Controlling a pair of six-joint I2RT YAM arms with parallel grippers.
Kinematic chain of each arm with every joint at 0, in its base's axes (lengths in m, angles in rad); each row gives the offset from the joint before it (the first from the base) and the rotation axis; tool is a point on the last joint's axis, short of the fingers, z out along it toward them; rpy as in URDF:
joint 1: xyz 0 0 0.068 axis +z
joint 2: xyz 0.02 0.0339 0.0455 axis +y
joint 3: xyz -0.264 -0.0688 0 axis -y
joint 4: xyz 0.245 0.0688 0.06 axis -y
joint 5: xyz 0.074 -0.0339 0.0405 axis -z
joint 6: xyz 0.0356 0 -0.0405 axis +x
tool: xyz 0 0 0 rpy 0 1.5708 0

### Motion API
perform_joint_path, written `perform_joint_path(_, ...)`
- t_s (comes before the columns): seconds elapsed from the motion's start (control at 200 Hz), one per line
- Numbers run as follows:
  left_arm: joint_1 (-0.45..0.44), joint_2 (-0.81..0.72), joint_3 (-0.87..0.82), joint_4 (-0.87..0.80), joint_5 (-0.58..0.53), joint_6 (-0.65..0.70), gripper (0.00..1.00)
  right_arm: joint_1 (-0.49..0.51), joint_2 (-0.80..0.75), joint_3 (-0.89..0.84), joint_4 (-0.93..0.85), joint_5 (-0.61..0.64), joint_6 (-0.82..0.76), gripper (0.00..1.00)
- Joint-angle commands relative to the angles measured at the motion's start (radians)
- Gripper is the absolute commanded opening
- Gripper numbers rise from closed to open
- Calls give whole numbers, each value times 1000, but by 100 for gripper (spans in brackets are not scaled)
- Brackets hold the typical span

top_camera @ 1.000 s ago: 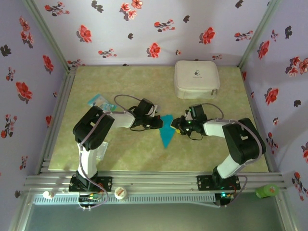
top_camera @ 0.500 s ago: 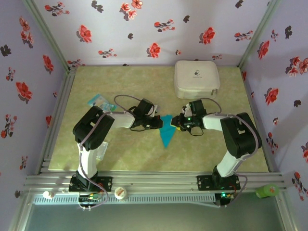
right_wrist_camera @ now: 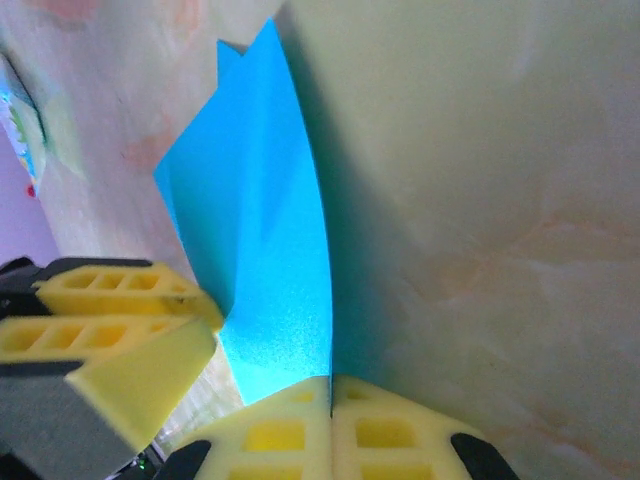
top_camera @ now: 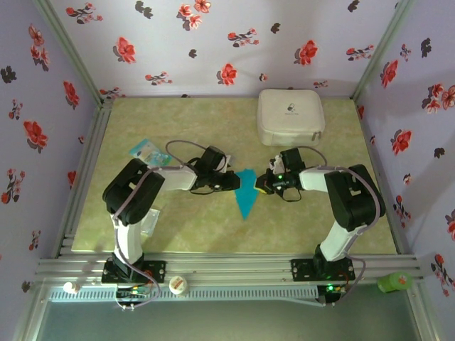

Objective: Fold a paper plane with a square sheet of paper (pick it up from the middle)
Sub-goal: Fold the wing for the fifth time at the center of the table.

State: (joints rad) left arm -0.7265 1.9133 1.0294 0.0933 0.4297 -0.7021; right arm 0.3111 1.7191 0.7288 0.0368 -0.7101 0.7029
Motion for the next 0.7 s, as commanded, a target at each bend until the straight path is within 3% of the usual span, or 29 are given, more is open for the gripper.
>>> perform_joint_path(0.0,2,-66,-8,-13,-32,-37,20,-7,-38,-41,85,29,125,4)
perform_joint_path(0.24,1,-40,9,9,-22,-168,18,-3,-98,-151,245,93,303,3)
perform_joint_path(0.695,-8,39,31,111,36,-247,14,25,-113,-201,306,139,379,5)
